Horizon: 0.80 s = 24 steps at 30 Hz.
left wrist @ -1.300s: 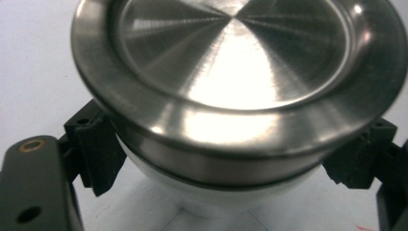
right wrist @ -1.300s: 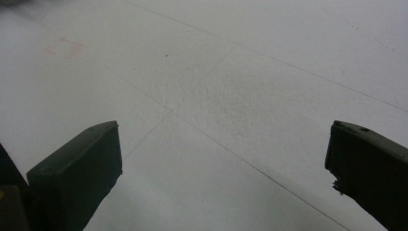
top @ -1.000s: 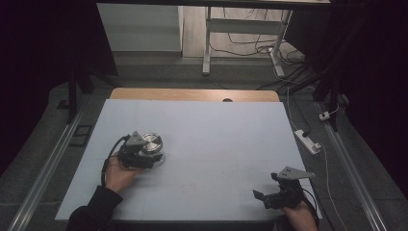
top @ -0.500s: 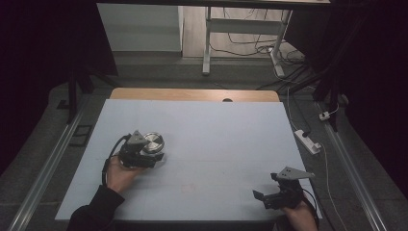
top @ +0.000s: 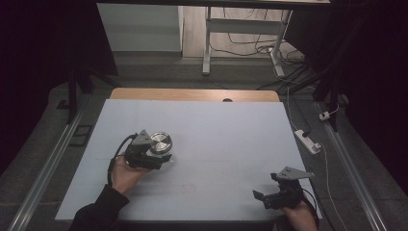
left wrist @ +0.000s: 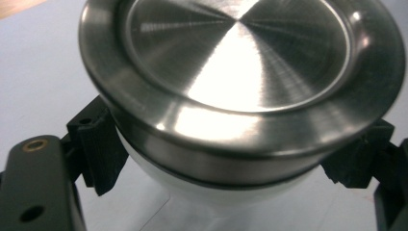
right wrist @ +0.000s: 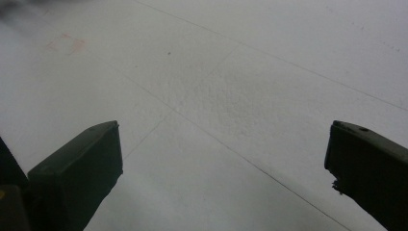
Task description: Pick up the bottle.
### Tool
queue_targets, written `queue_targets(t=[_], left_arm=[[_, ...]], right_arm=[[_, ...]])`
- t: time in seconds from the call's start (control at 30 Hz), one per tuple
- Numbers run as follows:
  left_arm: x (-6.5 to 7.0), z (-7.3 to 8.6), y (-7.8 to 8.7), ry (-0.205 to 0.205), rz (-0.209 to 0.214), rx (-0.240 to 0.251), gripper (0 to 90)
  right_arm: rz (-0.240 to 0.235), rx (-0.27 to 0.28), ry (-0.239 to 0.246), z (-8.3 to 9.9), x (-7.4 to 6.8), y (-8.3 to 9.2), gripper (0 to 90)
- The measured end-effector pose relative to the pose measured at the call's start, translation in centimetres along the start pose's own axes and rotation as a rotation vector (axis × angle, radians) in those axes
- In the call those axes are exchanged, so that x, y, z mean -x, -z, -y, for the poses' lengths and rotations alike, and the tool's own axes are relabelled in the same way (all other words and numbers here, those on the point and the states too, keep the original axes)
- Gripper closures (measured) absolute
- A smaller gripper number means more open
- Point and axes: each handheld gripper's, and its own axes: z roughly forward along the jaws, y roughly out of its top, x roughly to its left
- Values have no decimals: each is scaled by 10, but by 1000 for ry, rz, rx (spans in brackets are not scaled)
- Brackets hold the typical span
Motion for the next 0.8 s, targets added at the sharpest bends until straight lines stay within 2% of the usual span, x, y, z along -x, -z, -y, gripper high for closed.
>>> queue_targets(t=[0.27, 0.5, 0.8], left_arm=[[13, -9, -8, -31, 35, 9, 161], [27, -18, -17, -55, 83, 10, 161], [45, -31, -33, -106, 123, 0, 161]], right_arm=[[1, 0, 2, 0, 0, 0, 0], [3, -2, 1, 0, 0, 0, 0], [3, -2, 4, 0, 0, 0, 0]])
